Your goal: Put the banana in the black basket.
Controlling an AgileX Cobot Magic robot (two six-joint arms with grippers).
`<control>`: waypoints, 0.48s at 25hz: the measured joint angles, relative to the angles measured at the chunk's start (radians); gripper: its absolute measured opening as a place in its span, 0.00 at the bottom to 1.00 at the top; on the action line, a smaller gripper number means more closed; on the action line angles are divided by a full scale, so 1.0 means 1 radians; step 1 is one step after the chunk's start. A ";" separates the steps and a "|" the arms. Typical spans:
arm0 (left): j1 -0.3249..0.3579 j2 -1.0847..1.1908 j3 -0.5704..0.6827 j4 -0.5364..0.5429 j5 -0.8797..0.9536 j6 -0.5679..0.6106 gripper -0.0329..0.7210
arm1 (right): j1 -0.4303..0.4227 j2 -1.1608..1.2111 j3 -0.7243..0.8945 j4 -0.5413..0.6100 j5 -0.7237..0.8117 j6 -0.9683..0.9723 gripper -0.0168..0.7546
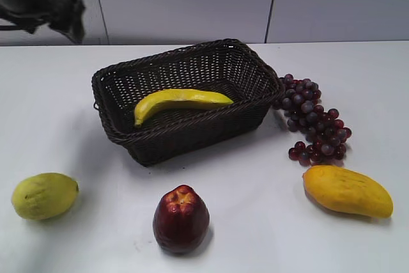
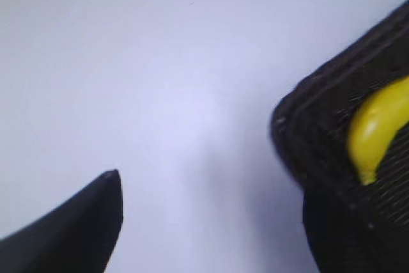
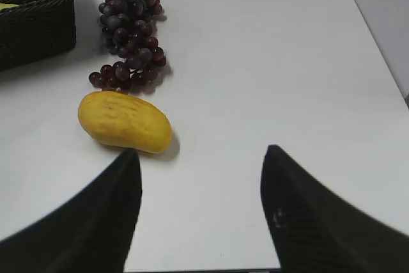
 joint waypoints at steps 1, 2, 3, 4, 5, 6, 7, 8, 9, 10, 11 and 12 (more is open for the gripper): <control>0.033 -0.011 0.000 -0.002 0.049 0.000 0.92 | 0.000 0.000 0.000 0.000 0.000 0.000 0.65; 0.077 -0.021 0.000 -0.004 0.102 0.000 0.92 | 0.000 0.000 0.000 0.000 0.000 0.000 0.65; 0.112 -0.026 0.000 -0.005 0.157 -0.001 0.92 | 0.000 0.000 0.000 0.000 0.000 0.000 0.65; 0.138 -0.031 0.000 -0.006 0.202 -0.005 0.92 | 0.000 0.000 0.000 0.000 0.000 0.000 0.65; 0.164 -0.038 0.000 -0.009 0.247 -0.009 0.92 | 0.000 0.000 0.000 0.000 0.000 0.000 0.65; 0.186 -0.044 0.000 -0.015 0.275 -0.011 0.91 | 0.000 0.000 0.000 0.000 0.000 0.000 0.65; 0.199 -0.055 0.000 -0.021 0.286 -0.014 0.91 | 0.000 0.000 0.000 0.000 0.000 0.000 0.65; 0.205 -0.066 0.000 -0.026 0.294 -0.016 0.91 | 0.000 0.000 0.000 0.000 0.000 0.000 0.65; 0.207 -0.079 0.000 -0.030 0.296 -0.016 0.91 | 0.000 0.000 0.000 0.000 0.000 0.000 0.65; 0.207 -0.095 0.000 -0.038 0.298 -0.017 0.90 | 0.000 0.000 0.000 0.000 0.000 0.000 0.65; 0.207 -0.113 0.000 -0.045 0.299 -0.017 0.90 | 0.000 0.000 0.000 0.000 0.000 0.000 0.65; 0.207 -0.128 0.000 -0.049 0.300 -0.018 0.89 | 0.000 0.000 0.000 0.000 0.000 0.000 0.65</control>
